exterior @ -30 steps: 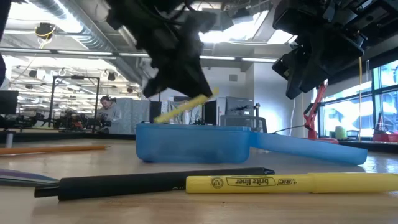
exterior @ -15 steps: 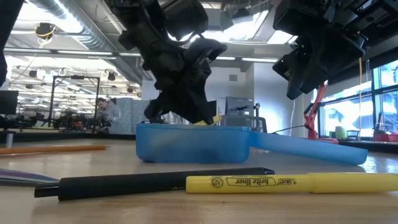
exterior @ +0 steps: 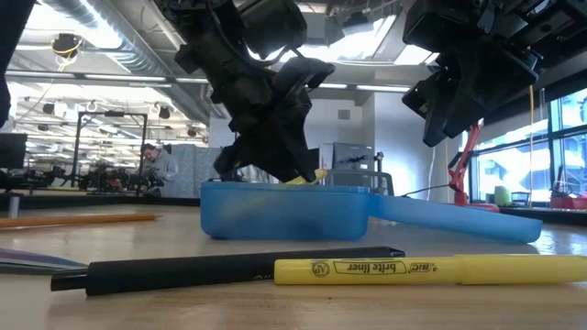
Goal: Pick & place school supplies into a supply box
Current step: Put the yellow pen into the blue supply box, then put the orange pencil into the blue supply box
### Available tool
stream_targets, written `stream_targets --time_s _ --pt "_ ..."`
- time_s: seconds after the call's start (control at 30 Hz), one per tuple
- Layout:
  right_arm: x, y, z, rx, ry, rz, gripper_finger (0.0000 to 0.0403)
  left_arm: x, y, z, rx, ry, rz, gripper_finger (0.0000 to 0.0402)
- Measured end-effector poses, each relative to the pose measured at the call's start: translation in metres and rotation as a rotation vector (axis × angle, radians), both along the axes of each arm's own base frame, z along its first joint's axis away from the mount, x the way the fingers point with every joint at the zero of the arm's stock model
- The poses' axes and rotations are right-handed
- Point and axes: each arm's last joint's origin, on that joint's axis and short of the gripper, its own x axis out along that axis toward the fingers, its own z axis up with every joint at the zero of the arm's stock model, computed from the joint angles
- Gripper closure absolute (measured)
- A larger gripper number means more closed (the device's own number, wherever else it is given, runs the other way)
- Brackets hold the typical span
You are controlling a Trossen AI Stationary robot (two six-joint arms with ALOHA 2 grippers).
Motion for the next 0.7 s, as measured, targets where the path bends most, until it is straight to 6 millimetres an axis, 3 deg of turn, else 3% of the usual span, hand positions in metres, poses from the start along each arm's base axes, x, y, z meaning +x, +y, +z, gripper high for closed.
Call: stream_targets --time_s 0.3,0.43,0.53,0.7 --pt "0.0 0.0 0.0 -0.001 0.002 0.0 0.0271 -0.004 0.0 0.009 0.045 -0.011 -0.082 0.0235" --pt "0.0 0.0 0.0 -0.001 0.005 0.0 0.0271 -0.022 -0.002 0.026 0.105 0.069 -0.08 0.0221" --pt "-0.001 0.0 -0.001 -0.003 0.009 0.0 0.0271 -0.044 -0.006 0.039 0.175 0.184 0.02 0.0217" --pt "-0.001 0.0 -0.001 -0.003 0.009 0.0 0.0271 -0.075 -0.033 0.055 0.166 0.299 0.102 0.0217"
